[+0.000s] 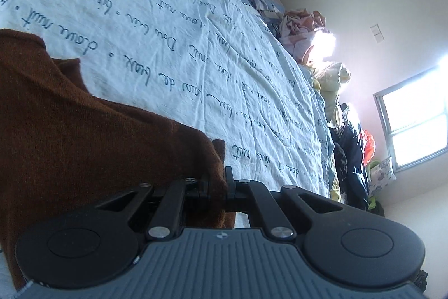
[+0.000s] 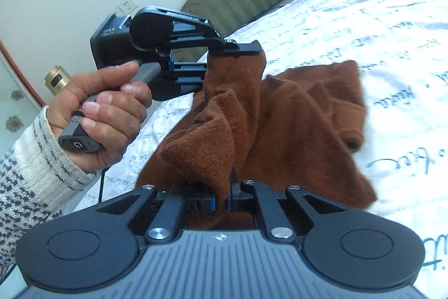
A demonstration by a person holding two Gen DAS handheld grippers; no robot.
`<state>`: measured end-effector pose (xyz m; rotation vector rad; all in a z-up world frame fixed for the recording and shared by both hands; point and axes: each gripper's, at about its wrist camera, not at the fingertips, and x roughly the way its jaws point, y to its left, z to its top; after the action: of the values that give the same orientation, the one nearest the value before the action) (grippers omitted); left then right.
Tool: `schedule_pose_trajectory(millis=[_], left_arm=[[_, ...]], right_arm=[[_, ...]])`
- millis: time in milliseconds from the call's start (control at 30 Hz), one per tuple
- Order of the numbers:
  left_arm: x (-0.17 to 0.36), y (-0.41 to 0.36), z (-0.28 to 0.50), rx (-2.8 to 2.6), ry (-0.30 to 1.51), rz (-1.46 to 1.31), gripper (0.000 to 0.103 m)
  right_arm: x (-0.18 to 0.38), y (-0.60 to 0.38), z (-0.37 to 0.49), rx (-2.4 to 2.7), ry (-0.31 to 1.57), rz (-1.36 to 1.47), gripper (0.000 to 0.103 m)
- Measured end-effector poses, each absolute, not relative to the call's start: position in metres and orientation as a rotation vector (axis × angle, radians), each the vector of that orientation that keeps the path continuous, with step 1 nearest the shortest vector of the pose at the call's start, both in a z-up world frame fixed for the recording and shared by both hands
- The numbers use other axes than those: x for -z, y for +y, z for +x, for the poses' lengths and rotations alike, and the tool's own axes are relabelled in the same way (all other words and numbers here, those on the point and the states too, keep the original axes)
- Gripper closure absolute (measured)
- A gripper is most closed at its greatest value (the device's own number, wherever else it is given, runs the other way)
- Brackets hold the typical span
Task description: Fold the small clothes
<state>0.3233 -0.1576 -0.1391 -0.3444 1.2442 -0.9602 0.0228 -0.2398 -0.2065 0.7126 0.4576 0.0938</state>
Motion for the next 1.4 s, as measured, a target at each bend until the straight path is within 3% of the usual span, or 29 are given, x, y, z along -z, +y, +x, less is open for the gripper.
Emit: schedule_pose_trajectory(millis=[233,333,400,433,500,567,600,700,833,867,900,967,1133,1400], left_arm=[[0.149,-0.201,0.304,0.958,1.259,-0.201,0.097],[0.156,-0.206,0.304,0.953,1.274,-0.178,0.096],[0.162,-0.206,0.303,0.963,1.302,-0.187,0.089],[0.163,-0.207,0.302,0.948,1.31,-0.178,0.078],[0.161,-0.202,0.302,0.966,1.289,-0.204,0.067],[0.153,-0.19,0.302,0.955,1.267,-0.232,0.065],[0.146,-0.18,0.3,0.957,1.244,-0.248,0.057],[0.124,-0.14,0.294,0.968,1.153,-0.309,0.033],[0.107,-0.078,0.28,0.96,1.107,-0.403,0.029],[0.105,-0.064,0.274,0.958,1.099,-0.413,0.028],[0.103,-0.052,0.268,0.956,1.087,-0.421,0.026],[0.101,-0.027,0.251,0.957,1.069,-0.417,0.023],[0.104,0.011,0.203,0.969,1.036,-0.347,0.02],[0.116,0.003,0.142,0.924,0.957,0.044,0.019]], right_arm=[[0.224,-0.257,0.006,-0.072,0.486,0.781,0.096],[0.228,-0.261,0.003,-0.07,0.497,0.816,0.091],[0.227,-0.261,0.001,-0.075,0.494,0.827,0.068],[0.226,-0.26,0.001,-0.089,0.486,0.828,0.059],[0.22,-0.258,-0.002,-0.116,0.467,0.812,0.025],[0.213,-0.254,-0.007,-0.093,0.457,0.797,0.02],[0.211,-0.254,-0.009,-0.095,0.455,0.798,0.02],[0.211,-0.261,-0.018,-0.1,0.436,0.801,0.02],[0.215,-0.264,-0.023,-0.13,0.438,0.772,0.02],[0.214,-0.265,-0.02,-0.125,0.438,0.756,0.026],[0.213,-0.265,-0.021,-0.115,0.436,0.749,0.05],[0.212,-0.267,-0.022,-0.093,0.441,0.742,0.089],[0.2,-0.276,-0.022,-0.067,0.458,0.705,0.093],[0.181,-0.291,-0.021,-0.036,0.468,0.626,0.094]])
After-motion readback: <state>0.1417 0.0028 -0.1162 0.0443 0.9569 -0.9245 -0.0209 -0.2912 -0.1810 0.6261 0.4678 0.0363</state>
